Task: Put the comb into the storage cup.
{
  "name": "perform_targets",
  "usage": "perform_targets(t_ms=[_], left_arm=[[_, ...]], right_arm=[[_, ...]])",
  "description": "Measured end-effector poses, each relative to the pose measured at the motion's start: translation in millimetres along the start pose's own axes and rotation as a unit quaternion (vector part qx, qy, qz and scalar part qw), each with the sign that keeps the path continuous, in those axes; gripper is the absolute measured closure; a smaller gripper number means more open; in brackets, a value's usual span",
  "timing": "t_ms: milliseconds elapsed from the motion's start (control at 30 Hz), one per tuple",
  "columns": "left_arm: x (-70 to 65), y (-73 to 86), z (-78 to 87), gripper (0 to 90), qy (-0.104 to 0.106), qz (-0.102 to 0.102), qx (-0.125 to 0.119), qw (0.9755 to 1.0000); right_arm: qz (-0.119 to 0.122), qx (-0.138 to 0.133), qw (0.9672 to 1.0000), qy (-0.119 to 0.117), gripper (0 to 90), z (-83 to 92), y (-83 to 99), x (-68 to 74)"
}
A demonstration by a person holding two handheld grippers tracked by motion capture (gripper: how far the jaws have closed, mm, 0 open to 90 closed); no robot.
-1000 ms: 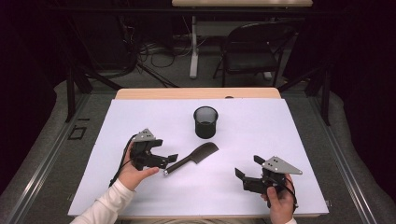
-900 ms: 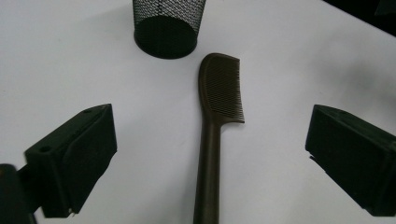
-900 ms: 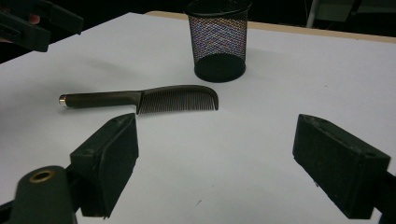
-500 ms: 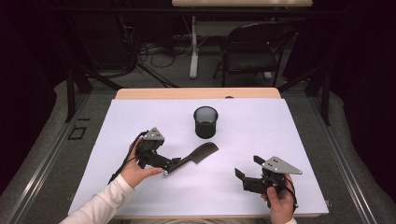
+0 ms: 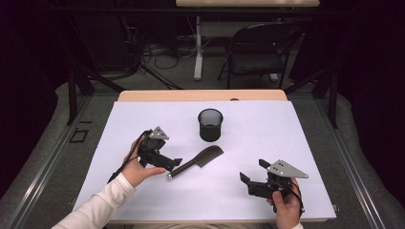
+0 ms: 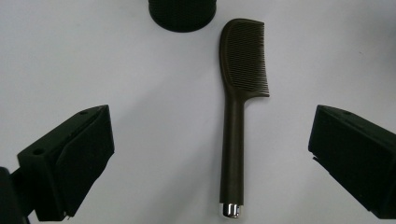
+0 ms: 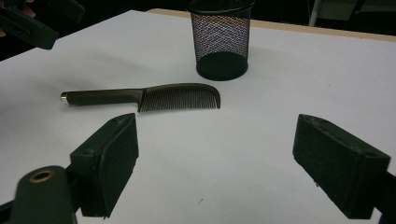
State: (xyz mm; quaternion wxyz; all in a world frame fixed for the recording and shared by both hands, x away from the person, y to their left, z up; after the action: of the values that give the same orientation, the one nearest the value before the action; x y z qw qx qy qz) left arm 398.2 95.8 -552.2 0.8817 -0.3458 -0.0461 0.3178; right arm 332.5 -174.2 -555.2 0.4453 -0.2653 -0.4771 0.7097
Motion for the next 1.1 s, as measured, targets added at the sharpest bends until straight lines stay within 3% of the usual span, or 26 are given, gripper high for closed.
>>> perform_targets(t_ms=[433,767,1100], left_arm=[[6.0,7.2,-12.5,0.3,-0.007,0.002,0.073,0.9973],[4.7,6.2,-19.6,0.5,-0.003,0.008,0.086,0.9962],[2.2,8.7,-29.6,0.9,0.004,-0.003,0.107,0.9943]], right_arm=[[0.002,0.004,1.0000,-0.003,14.1,-0.8,1.3,1.1],[0.000,0.008,1.0000,-0.006,14.2,-1.5,2.3,2.0],[0.003,0.008,0.9999,-0.006,14.1,-2.2,2.6,1.9]])
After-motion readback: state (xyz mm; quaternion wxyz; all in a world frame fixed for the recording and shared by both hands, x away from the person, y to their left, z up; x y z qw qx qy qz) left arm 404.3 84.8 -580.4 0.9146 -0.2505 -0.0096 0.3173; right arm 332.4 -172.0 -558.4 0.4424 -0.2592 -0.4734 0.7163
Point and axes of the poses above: each handheld gripper's, and its own axes: z roughly backward along the jaws, y roughly out of its underside, x roughly to its left, the point moved 10 cm from there along -z, roughly forward along the jaws, and after that the axes turned 6 degrees about y, right-handed, at the moved point
